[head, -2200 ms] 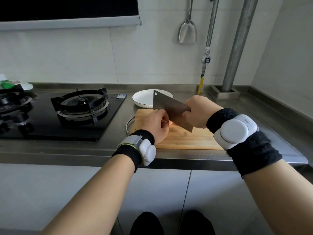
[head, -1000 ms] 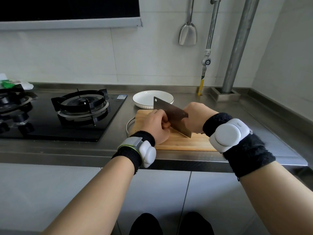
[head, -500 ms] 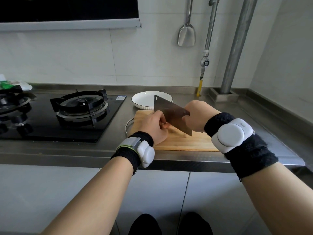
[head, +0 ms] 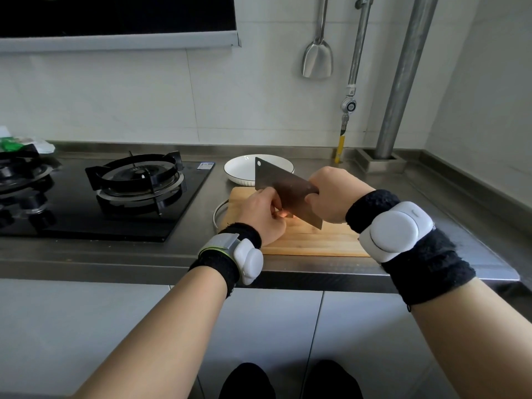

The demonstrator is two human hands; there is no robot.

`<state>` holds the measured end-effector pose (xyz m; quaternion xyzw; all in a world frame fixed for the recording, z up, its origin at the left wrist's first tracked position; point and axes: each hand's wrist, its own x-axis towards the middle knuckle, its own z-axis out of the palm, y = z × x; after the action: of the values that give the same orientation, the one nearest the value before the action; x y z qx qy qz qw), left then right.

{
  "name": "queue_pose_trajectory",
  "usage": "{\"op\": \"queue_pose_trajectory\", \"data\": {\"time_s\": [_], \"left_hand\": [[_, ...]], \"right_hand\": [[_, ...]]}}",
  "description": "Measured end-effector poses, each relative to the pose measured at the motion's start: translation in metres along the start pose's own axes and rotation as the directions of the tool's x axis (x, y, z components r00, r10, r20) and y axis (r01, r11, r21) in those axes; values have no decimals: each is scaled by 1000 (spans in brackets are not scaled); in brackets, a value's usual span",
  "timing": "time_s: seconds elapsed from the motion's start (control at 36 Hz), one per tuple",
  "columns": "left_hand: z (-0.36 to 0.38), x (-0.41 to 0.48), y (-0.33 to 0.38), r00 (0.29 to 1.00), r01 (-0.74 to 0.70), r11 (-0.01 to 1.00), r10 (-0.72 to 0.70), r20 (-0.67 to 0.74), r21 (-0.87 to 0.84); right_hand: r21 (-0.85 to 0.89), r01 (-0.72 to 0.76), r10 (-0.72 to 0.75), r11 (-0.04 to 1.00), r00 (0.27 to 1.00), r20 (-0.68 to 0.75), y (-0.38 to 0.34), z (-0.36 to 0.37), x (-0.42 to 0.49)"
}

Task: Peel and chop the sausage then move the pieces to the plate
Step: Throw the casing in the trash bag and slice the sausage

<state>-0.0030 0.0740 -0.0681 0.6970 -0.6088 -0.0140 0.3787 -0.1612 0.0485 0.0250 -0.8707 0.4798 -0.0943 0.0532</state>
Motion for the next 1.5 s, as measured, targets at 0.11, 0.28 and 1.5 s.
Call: {"op": "queue_pose_trajectory", "data": {"time_s": [0.11,0.28,1.5], "left_hand": [[0,0,0,1000,18,1000,-18,0,3],[-3,-1,2,1000,25,999,-25,3,25],[-1,-2,0,1000,21,1000,-21,-6,-12]], "right_hand": [[6,-3,3,1000,1000,3,-1,1,-1],[12,-7,7,1000,1000,15,-2,1,-1],[327,-101,81,940,994,74,18,11,-3]]}}
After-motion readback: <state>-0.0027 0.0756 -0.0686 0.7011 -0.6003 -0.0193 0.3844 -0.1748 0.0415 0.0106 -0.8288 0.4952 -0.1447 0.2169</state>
